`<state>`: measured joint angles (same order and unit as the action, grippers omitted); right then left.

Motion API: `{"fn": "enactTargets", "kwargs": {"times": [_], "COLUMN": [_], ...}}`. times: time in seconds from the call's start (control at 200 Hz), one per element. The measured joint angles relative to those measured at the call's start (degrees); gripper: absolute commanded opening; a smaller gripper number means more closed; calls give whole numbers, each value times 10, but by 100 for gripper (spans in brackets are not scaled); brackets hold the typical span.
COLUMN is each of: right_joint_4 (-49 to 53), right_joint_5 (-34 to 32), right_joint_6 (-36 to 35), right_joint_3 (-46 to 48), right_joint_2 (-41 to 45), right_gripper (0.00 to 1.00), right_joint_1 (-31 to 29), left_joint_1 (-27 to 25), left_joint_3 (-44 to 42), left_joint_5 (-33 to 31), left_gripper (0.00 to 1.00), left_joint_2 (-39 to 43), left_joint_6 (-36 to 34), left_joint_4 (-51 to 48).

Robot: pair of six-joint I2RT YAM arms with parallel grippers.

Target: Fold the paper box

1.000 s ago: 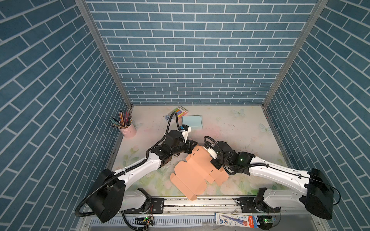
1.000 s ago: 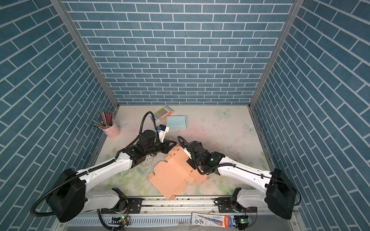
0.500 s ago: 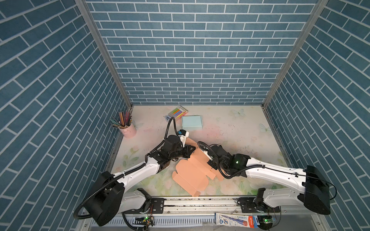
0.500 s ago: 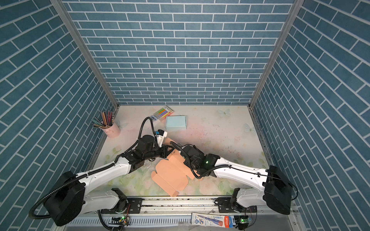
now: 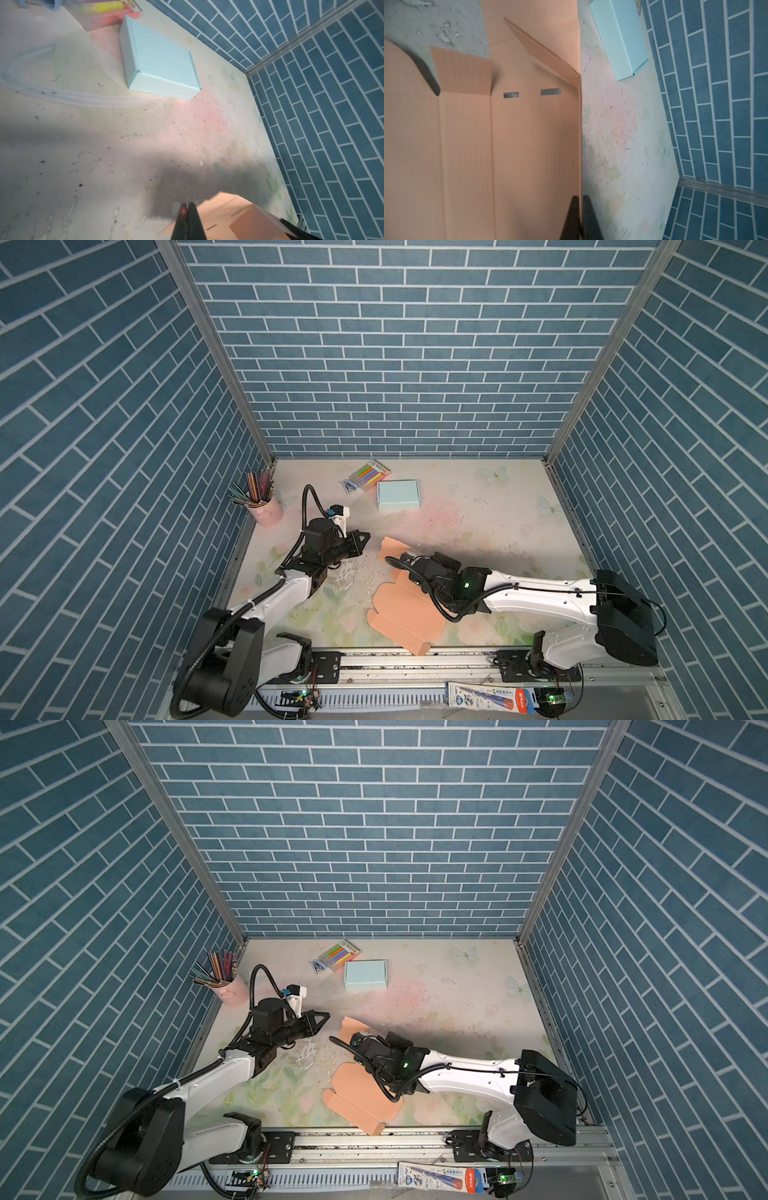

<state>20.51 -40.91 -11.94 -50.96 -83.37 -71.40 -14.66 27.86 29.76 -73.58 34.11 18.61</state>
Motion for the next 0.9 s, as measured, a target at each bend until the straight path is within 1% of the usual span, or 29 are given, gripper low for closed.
{"fn": "enactTargets", "kwargs": {"times": [0.18,0.255,0.33,0.59,0.9], "right_joint_4": [-12,-21,-33,-76,-109], "right_joint_5": [-24,-26,-28,-29,-33], "right_joint_6": [-35,-51,-67,-128,-165], "right_joint_3": [0,0,2,25,30], "right_joint_2": [-1,-1,-1,-1,-13], "right_gripper": [0,0,0,0,0], "right_joint_1": [-7,-8,-9,-9,-5], "left_joint_1": [6,4,-2,-45,-85], "left_joint_3": [49,70,79,66,-10], "left_joint_5": [28,40,52,79,77], "left_gripper": [5,5,6,7,9], "left_joint_2": [-134,-171,-190,-185,-98], "left_joint_6": [-1,-1,-1,-3,4], "left_joint_4": [30,46,63,96,95]}}
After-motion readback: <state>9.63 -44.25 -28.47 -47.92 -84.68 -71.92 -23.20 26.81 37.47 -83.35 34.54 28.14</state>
